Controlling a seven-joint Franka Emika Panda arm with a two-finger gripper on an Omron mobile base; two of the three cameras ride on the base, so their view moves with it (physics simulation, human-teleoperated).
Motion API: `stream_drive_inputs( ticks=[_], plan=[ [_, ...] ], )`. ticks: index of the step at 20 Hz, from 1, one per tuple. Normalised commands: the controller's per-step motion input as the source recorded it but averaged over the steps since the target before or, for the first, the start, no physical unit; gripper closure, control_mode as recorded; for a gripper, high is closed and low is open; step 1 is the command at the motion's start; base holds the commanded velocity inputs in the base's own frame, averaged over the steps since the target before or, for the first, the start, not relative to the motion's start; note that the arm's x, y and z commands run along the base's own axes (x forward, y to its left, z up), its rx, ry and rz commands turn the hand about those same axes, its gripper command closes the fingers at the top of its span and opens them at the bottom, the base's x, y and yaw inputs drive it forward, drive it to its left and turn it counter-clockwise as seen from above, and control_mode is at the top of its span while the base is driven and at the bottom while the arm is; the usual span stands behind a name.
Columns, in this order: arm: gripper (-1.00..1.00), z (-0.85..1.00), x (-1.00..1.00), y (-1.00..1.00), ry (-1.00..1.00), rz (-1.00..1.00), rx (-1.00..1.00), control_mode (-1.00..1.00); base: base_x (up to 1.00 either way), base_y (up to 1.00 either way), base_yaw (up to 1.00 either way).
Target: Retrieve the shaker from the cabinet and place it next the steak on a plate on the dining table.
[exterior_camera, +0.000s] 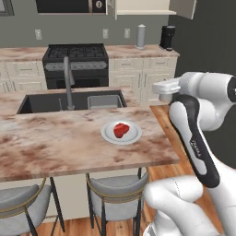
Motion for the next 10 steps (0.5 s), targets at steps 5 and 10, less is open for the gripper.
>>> stream_drive_inputs(
  ticks=[5, 10],
  plan=[
    [1.00, -0.03, 0.00, -0.08, 0.00, 0.21, 0.01, -1.00, 0.00, 0.00, 0.00],
    [1.00, -0.29, 0.00, -0.02, 0.00, 0.20, 0.00, -1.00, 0.00, 0.00, 0.00]
  ],
)
